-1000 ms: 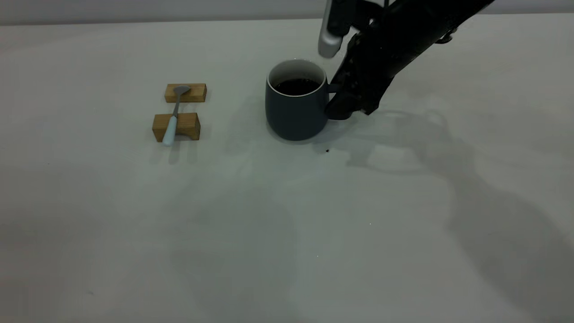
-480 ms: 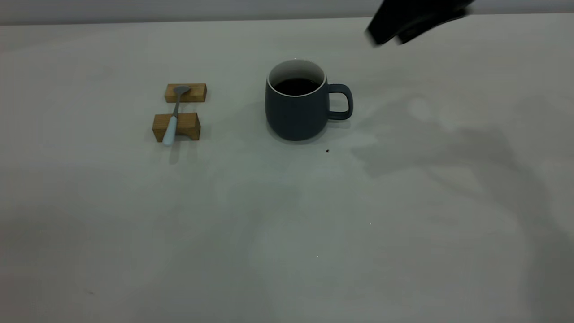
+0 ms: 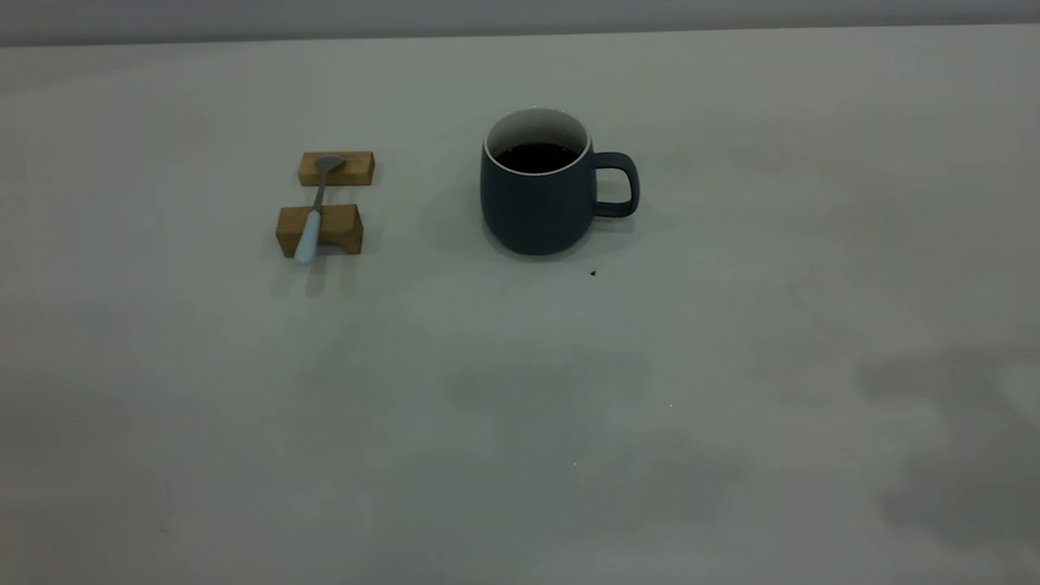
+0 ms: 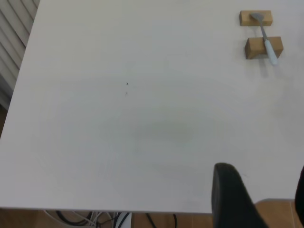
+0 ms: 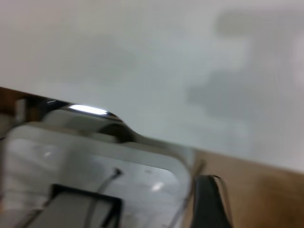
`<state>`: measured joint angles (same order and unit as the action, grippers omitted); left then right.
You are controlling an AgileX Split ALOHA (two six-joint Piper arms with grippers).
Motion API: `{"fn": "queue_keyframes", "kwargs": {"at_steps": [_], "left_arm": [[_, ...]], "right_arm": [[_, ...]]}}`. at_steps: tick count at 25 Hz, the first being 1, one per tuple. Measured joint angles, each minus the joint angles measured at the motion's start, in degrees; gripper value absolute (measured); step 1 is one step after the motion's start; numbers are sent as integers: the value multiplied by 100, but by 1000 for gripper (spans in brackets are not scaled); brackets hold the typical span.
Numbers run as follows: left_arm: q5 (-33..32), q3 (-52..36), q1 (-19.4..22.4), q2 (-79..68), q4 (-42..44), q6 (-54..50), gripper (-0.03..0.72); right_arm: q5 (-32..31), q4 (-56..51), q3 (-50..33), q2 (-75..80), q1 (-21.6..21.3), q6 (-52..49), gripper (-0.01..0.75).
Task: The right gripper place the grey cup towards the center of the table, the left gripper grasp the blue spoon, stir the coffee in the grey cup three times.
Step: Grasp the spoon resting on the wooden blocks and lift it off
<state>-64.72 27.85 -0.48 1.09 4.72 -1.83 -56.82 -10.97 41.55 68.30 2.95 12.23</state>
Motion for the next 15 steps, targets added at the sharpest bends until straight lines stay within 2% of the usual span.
{"fn": "queue_keyframes", "kwargs": {"at_steps": [5,10,15], "left_arm": [[0,0,0,0,0,0,403],[0,0,0,0,0,0,403],[0,0,0,0,0,0,403]], "right_arm": [[-285,774,-683,-1758,0,-637,535],[-377,908,-1269,-3344,0,-819,535],[-643,932,-1472,-4530,0,-974,535]]}}
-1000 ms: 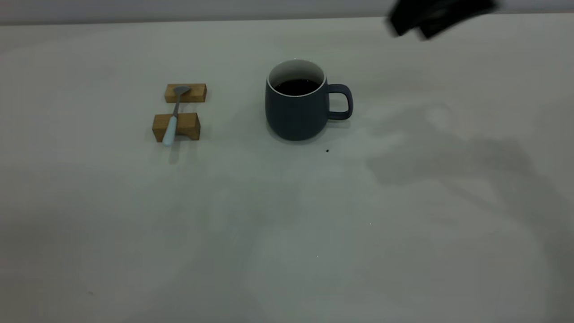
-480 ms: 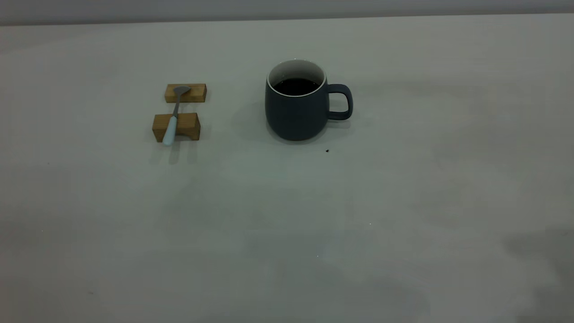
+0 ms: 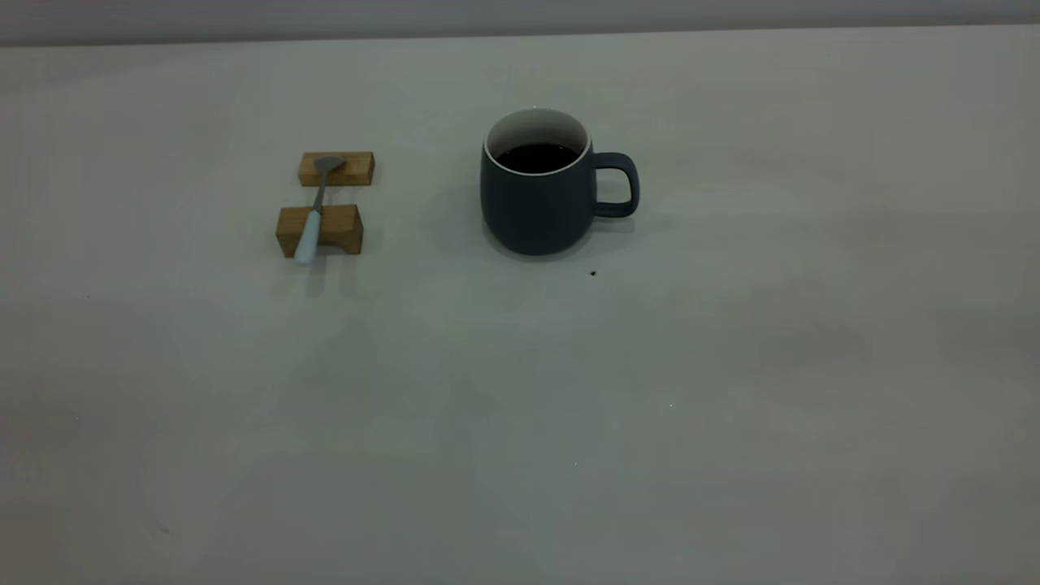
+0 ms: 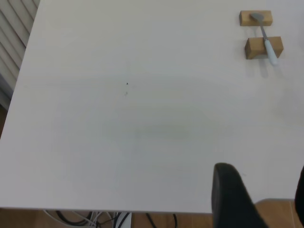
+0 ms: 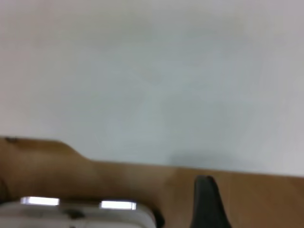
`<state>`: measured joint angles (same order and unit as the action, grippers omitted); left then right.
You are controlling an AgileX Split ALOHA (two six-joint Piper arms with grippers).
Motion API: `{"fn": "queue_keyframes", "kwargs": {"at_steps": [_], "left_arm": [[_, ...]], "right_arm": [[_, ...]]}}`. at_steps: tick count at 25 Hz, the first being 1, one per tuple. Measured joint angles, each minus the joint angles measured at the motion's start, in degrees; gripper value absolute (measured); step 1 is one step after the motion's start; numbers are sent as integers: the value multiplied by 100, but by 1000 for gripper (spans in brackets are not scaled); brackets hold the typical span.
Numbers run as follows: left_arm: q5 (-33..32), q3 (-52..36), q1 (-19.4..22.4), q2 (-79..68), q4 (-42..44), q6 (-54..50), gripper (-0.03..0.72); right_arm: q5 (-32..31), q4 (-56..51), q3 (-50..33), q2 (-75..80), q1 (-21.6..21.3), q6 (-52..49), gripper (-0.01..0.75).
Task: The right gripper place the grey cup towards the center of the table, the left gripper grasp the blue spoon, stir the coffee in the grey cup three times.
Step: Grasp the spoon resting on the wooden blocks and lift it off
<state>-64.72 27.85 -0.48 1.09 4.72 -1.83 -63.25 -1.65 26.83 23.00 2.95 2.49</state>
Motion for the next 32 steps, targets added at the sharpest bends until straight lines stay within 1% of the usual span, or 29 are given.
{"fn": "queue_keyframes", "kwargs": {"at_steps": [11,32], "left_arm": [[0,0,0,0,0,0,403],[0,0,0,0,0,0,403]], "right_arm": [[-114,21,0,-2124,0,-29,535],[-141,45,0,-2181,0,-35,535]]}}
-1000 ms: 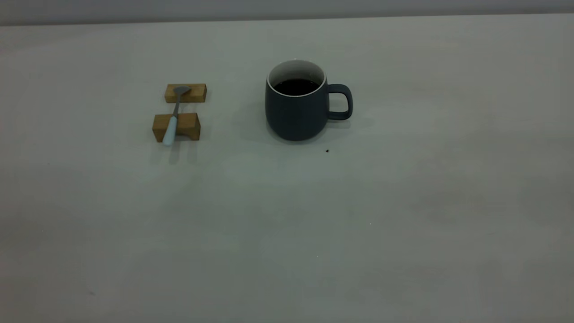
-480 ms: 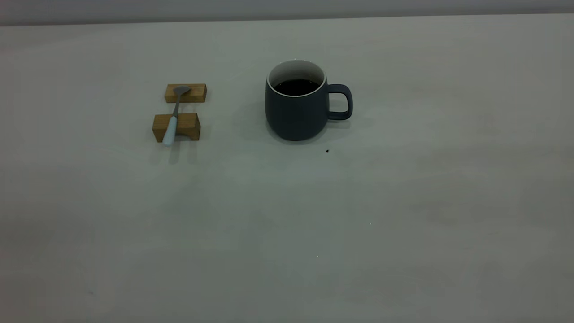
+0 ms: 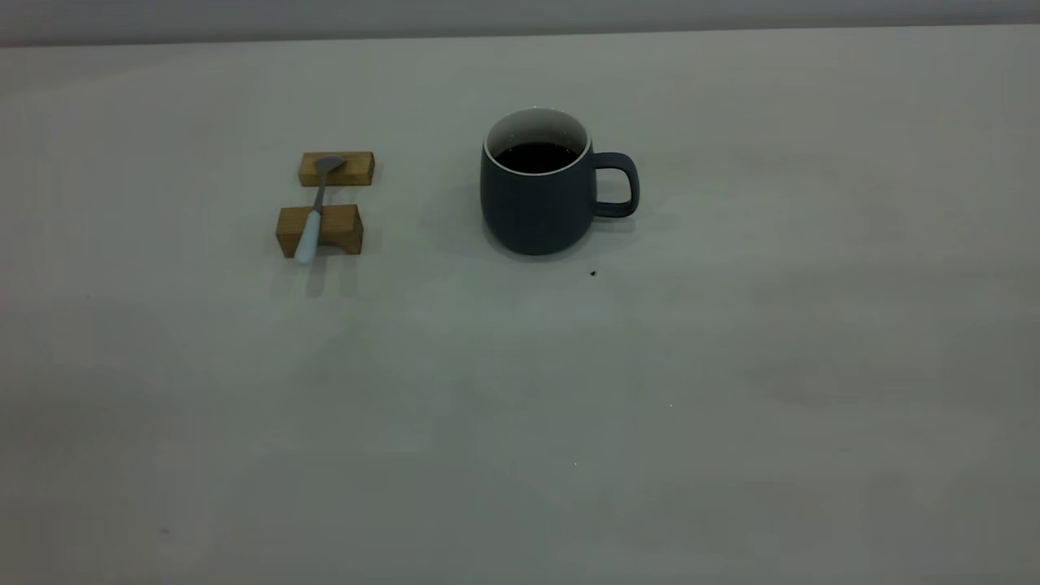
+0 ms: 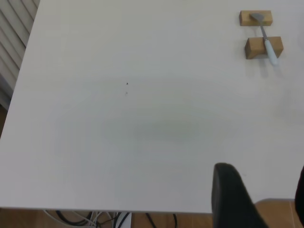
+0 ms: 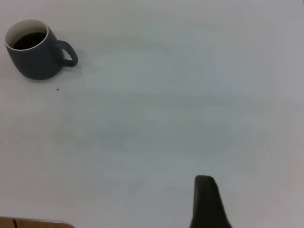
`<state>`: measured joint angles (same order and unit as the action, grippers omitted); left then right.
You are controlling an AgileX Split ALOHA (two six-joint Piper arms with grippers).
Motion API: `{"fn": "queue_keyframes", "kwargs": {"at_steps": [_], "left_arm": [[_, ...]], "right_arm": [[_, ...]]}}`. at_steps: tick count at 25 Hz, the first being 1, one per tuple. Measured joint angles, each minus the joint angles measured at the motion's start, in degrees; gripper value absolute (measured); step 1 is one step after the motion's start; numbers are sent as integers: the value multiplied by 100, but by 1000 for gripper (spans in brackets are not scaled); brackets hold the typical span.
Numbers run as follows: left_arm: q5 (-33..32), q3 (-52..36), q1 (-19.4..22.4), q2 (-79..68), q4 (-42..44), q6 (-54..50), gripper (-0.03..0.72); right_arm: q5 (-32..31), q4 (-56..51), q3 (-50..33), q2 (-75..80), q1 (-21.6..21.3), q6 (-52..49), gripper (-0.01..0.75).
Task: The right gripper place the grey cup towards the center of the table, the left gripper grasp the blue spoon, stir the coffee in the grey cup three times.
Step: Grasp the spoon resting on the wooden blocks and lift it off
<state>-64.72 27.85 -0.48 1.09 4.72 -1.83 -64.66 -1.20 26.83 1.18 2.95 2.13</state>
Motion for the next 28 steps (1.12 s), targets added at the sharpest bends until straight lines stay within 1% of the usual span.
{"fn": "queue_keyframes", "kwargs": {"at_steps": [11,14,17,22,24,28], "left_arm": [[0,0,0,-10,0,0,403],[0,0,0,-323,4,0,411],[105,40,0,-1170,4,0,434],[962,497,0,-2994,-38,66,499],[1194,722,0,-3778,-215,277,515],[1710,1088,0,-5393,-823,848,523]], "right_arm": [[0,0,0,0,0,0,535],[0,0,0,0,0,0,535],[0,0,0,0,0,0,535],[0,0,0,0,0,0,535],[0,0,0,0,0,0,535],[0,0,0,0,0,0,535]]}}
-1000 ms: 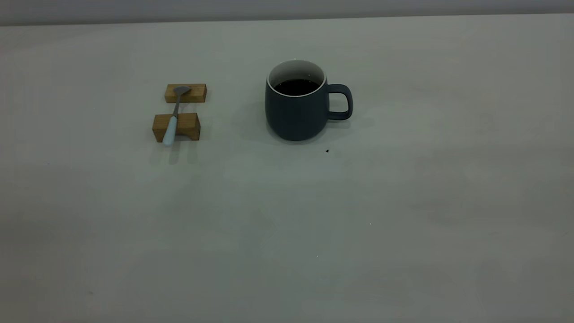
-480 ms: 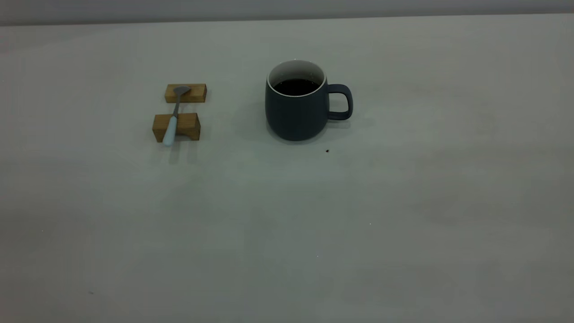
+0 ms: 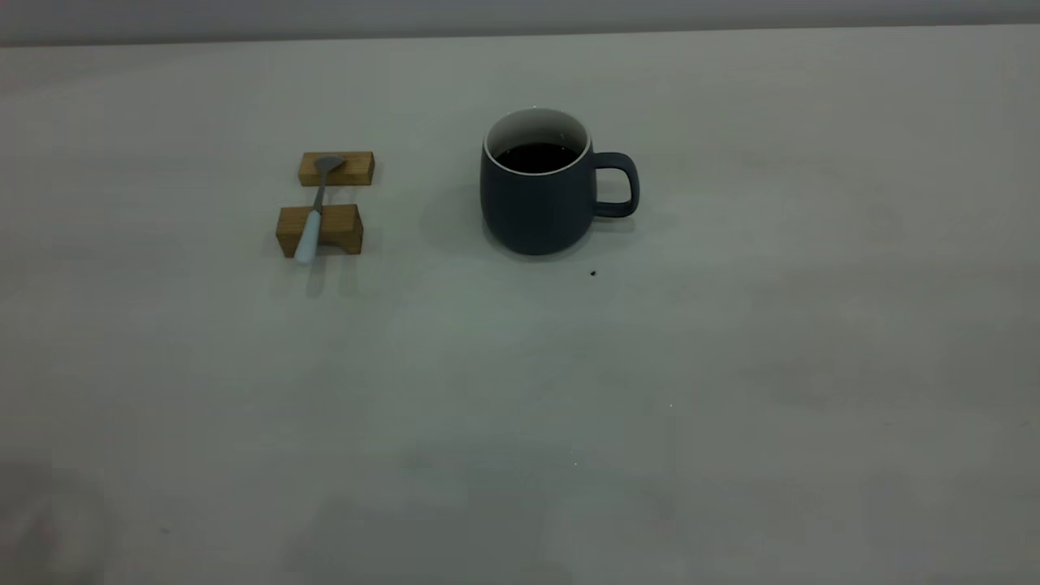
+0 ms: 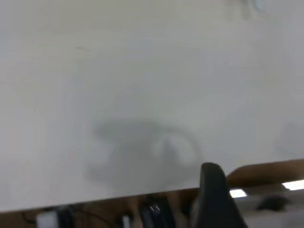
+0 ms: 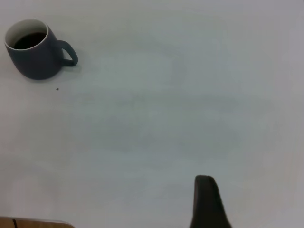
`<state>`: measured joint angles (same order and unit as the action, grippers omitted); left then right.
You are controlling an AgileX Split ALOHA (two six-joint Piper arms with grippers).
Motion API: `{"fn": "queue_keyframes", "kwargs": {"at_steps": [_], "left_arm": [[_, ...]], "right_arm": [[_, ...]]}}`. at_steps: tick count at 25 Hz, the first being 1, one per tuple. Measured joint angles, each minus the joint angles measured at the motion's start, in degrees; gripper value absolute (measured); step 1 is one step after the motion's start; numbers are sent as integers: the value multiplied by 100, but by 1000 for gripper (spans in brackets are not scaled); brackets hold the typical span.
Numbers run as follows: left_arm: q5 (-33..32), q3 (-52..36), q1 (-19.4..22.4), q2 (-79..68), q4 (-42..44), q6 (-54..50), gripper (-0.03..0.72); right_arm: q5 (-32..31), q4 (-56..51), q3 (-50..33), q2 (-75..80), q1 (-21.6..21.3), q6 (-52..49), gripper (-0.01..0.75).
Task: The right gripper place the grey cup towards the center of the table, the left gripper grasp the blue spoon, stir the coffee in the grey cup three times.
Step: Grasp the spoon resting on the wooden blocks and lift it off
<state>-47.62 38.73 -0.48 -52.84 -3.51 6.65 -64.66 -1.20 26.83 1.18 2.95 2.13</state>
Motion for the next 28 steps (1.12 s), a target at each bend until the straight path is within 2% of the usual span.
{"fn": "queue_keyframes", "kwargs": {"at_steps": [4,8,12,16,20,28], "left_arm": [[625,311,-15,-1389,-485,188,523],[1174,635,-306,-2637,-573,66,523],[2000,920,-686,-3751,-613,-399,523],[2519,1433,-986,-4940,-631,-1089,523],[2563,2179,-1152,-5968,-521,-1378,522],[2209,3337,-1278,-7189,-480,-1492,517]], "right_arm": [[0,0,0,0,0,0,535],[0,0,0,0,0,0,535],[0,0,0,0,0,0,535],[0,0,0,0,0,0,535],[0,0,0,0,0,0,535],[0,0,0,-1,0,0,535]]}}
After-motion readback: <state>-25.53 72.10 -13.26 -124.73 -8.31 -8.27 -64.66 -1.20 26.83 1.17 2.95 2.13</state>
